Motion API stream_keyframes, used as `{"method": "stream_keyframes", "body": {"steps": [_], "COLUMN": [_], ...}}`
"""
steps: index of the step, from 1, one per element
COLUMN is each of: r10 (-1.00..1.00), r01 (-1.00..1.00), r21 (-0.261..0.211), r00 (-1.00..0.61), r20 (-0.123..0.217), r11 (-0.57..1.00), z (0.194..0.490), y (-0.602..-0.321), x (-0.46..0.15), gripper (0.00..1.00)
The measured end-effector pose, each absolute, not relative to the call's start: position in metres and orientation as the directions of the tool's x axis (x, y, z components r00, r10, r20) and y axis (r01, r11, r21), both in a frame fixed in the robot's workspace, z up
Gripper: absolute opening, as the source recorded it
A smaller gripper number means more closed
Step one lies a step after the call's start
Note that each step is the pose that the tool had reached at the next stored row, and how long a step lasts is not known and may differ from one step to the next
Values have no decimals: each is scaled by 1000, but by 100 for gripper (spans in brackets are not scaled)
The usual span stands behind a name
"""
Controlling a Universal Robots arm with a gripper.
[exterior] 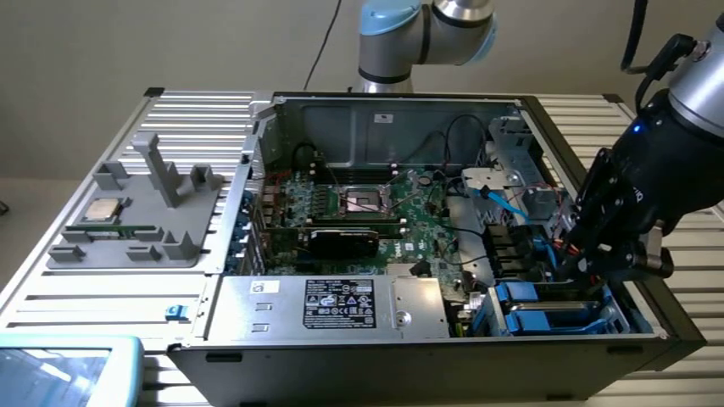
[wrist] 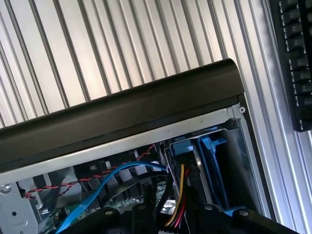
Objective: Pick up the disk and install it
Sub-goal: 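Insert the first disk wire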
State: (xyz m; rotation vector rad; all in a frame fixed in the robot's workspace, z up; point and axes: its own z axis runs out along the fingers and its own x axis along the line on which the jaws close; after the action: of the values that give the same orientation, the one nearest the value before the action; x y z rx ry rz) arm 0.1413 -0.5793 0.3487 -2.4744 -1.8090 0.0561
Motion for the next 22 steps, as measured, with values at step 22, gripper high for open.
{"method": "stream_keyframes", "body": {"steps": [22], "r10": [952], "r01": [950], "r21": [-64], "r00": [304], "r20": [-15], "r11": [-305], "z": [366], "y": [-579], "x": [141], "gripper": [72]}}
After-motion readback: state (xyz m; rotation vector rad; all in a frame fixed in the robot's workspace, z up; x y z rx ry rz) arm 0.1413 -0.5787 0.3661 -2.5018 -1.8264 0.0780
